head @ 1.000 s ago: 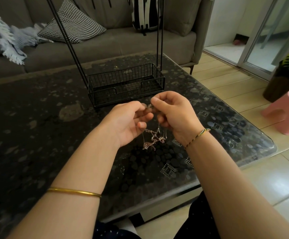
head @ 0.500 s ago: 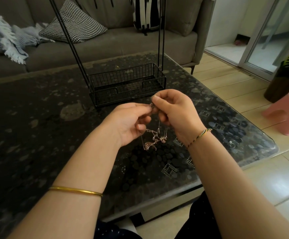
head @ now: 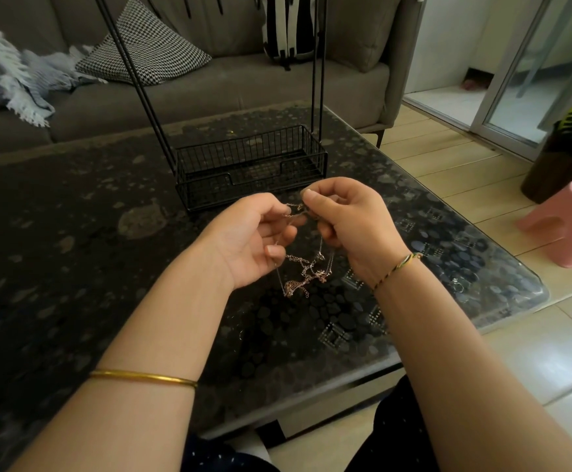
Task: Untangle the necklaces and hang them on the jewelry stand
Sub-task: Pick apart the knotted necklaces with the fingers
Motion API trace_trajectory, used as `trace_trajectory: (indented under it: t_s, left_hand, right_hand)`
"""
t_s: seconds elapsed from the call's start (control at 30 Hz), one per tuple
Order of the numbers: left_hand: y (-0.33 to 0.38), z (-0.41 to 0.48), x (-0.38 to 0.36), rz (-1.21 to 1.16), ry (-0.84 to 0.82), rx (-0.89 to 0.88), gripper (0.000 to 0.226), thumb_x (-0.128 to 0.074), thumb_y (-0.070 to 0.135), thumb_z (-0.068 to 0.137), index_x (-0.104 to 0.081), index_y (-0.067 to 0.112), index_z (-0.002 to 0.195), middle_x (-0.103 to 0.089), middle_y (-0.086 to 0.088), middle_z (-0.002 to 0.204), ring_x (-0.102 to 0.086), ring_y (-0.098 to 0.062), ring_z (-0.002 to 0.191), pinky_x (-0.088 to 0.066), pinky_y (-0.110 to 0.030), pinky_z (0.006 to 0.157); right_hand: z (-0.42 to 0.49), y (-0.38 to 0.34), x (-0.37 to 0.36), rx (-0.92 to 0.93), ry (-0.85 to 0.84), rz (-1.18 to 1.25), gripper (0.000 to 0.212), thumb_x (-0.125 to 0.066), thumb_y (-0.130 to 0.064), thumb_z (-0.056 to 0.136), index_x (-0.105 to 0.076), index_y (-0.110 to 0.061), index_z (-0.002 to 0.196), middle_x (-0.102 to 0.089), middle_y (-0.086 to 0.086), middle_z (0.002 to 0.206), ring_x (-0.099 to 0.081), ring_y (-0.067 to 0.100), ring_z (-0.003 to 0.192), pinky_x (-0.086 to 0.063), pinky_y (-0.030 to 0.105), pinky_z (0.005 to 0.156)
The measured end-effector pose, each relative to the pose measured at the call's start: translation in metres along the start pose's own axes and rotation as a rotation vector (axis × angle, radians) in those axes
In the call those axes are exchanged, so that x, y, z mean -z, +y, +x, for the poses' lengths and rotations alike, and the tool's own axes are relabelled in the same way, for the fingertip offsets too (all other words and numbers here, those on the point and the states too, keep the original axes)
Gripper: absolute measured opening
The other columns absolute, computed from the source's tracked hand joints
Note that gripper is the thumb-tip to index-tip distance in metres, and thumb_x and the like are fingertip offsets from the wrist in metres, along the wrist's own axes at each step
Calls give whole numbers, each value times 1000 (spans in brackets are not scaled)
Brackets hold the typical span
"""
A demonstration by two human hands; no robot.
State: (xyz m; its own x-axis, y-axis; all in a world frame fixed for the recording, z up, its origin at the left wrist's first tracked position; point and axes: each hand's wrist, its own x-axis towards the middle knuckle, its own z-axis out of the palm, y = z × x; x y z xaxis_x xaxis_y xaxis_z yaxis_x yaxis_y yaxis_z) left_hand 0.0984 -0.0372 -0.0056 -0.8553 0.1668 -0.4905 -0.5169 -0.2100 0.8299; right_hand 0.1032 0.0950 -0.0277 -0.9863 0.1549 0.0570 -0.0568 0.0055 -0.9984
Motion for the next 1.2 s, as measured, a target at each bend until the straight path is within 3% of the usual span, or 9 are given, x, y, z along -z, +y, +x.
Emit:
trace_trajectory:
  t_s: [0.3,0.47,0.6,0.73,1.07,1.2]
  left_hand:
    - [0,0,1,13,24,-15,6,-51,11,89,-55,10,94,-67,-6,83,-55,-8,56,-31,-14,36]
    - [0,-1,0,-1,3,-5,4,-49,10,89,-53,10,90,-68,-5,72,-53,-8,55,-29,-14,35]
    - [0,0,-1,-13,-9,3,6,-49,9,90,-53,9,94,-68,-7,81,-52,-7,53,-27,-13,35]
    - [-2,3,-2,-5,0,-1,6,-50,8,92,-54,9,95,-65,-6,77,-51,-5,47,-27,-13,33]
    - [-4,4,-3,37,36,-60,11,-53,2,90,-56,12,85,-64,-6,81,-58,-6,50,-30,-14,34]
    - [-4,2,-4,54,34,-82,13,-53,-1,90,-58,11,89,-65,-6,84,-59,-5,52,-31,-14,34]
  right_hand:
    - [0,-2,-1,-81,-15,66,8,-59,-15,92,-59,-14,84,-59,2,67,-45,5,39,-32,16,35]
    - [-1,-2,-1,-98,-10,91,8,-59,-14,93,-59,-13,85,-57,7,74,-44,4,38,-31,15,35]
    - [-1,-2,-2,-89,-3,102,10,-60,-13,92,-59,-13,82,-53,13,77,-39,4,36,-29,15,34]
    - [-2,-3,-2,-82,9,103,10,-61,-12,91,-61,-12,81,-49,10,72,-32,1,33,-26,13,33]
    - [-4,-5,-2,-76,19,66,7,-65,-13,88,-64,-11,81,-52,-1,63,-37,0,30,-27,12,34]
    - [-5,-6,-2,-88,6,85,5,-63,-11,89,-65,-8,85,-55,1,65,-41,-1,30,-29,9,35]
